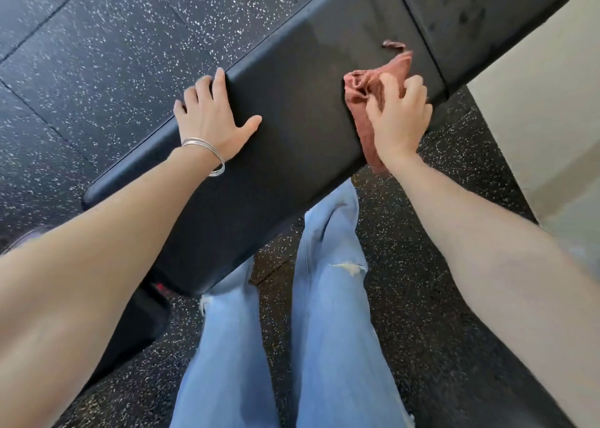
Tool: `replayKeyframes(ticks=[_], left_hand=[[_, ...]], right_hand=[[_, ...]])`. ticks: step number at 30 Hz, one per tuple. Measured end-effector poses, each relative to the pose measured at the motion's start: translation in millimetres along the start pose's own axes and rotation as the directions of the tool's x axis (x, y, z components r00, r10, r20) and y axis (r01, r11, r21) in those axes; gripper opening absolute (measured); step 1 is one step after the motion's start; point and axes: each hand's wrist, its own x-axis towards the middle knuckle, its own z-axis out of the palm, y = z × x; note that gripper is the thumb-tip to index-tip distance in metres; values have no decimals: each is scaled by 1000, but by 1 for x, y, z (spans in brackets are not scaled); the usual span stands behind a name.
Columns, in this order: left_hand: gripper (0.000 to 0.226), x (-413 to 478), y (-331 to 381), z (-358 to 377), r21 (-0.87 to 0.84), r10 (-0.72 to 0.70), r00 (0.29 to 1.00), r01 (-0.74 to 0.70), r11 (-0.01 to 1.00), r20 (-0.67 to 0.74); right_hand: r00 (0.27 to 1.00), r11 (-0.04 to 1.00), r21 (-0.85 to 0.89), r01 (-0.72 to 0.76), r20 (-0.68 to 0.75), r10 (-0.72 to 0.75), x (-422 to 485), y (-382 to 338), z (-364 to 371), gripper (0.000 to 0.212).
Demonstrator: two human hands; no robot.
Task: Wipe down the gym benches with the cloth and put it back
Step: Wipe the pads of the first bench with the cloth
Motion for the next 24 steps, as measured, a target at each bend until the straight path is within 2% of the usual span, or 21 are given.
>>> replayKeyframes(ticks=[3,6,8,10,12,14,18,24], left_hand=[[90,13,25,-1,-6,-1,1000,1,1000,-26],[90,25,48,-4,-10,2,1000,-3,1000,-30],[90,32,61,-5,-10,3,999,-3,1000,-32],[90,38,71,-5,-5,-7,1000,7,1000,-29],[90,42,76,-4,2,-32,999,32,999,-26],[90,42,77,-4,14,-49,999,50,999,-22],[92,40,83,-1,16,-98,995,98,995,-22],[91,48,95,-3,-8,-205,979,205,979,-7]], right_hand=[[988,988,-37,-151,-22,150,55,24,-3,35],[974,974,-13,-226,-22,226,41,8,0,37],[992,992,44,-122,-9,122,5,-7,0,34],[990,989,44,144,1,-144,-16,-5,-2,26],[914,914,13,405,-10,-405,-1,13,-5,21],[840,840,-14,543,9,-543,28,29,-8,21],[872,879,-8,477,123,-473,92,28,-11,33],[867,873,-23,486,138,-479,154,-17,-10,35]])
